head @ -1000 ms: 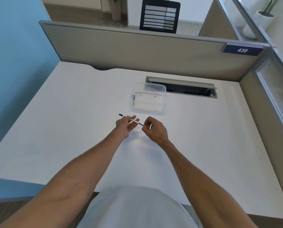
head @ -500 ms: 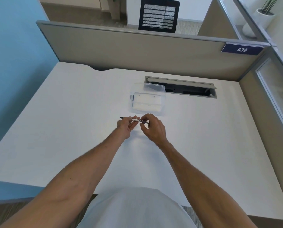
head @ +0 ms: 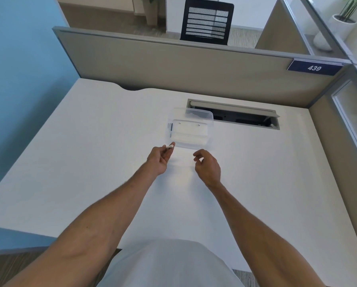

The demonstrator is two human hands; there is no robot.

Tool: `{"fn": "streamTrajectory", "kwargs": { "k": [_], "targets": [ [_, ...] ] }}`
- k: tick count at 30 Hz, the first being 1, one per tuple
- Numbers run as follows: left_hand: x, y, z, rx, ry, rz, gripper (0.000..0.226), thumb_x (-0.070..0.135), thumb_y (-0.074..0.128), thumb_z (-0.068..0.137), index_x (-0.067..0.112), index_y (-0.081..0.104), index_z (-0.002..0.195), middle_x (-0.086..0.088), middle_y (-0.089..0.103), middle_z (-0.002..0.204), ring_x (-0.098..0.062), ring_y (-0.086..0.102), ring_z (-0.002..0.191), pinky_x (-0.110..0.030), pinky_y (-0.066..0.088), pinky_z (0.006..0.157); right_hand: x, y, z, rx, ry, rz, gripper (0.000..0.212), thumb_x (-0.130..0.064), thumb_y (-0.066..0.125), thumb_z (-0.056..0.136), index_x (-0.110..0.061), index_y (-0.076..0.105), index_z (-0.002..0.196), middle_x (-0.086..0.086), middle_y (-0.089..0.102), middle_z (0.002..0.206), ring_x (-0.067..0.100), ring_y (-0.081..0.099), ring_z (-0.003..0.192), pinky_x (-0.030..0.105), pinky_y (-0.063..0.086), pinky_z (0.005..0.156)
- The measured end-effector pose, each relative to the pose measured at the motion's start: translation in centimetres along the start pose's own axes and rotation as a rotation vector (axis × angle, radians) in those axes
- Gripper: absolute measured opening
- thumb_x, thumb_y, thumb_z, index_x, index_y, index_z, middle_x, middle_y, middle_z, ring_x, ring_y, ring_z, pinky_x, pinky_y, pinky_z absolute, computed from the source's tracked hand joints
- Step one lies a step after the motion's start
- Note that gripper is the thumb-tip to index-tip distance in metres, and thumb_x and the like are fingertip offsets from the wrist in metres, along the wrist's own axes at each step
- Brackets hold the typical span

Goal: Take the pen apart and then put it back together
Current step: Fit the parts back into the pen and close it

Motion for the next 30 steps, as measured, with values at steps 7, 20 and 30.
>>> {"fn": "streamTrajectory", "kwargs": {
  "k": [7,20,30],
  "targets": [
    [0.3,-0.3,0.1,0.037,0.001,0.033,0.013,-0.003,0.047,0.112,0.002,0.053,0.123,-0.024,0.07,0.144,-0.023,0.079,0.083,-0.028,0.065,0.078,2.3,0.5,0.4,0.03,0.186,-0.021,0.028,-0.008,0.053,0.106,-0.018,0.071,0.126,-0.004,0.077,0.128,0.03,0.073,0.115,0.041,0.057,0.1],
    [0.6,-0.9,1.5,0.055,0.051,0.198,0.022,0.0,0.043,0.114,0.01,0.049,0.095,-0.026,0.067,0.151,-0.026,0.076,0.089,-0.036,0.059,0.099,2.6,2.4,1.7,-0.043,0.289,-0.123,0.028,-0.033,0.064,0.107,-0.012,0.068,0.126,0.006,0.07,0.132,0.034,0.072,0.122,0.041,0.056,0.101],
    [0.3,0.0,2.8,0.058,0.036,0.232,0.025,0.0,0.043,0.114,0.01,0.049,0.092,-0.025,0.07,0.141,-0.022,0.081,0.078,-0.036,0.061,0.097,2.4,2.8,1.9,-0.032,0.296,-0.134,0.023,-0.021,0.056,0.108,-0.006,0.067,0.121,0.008,0.069,0.129,0.037,0.072,0.115,0.046,0.058,0.098]
  ]
}}
Point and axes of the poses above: each hand's wrist, its own z-axis towards the middle knuckle, its own y-axis out of the palm, x = y × z, the point moved 4 cm from there along z, towards the middle knuckle
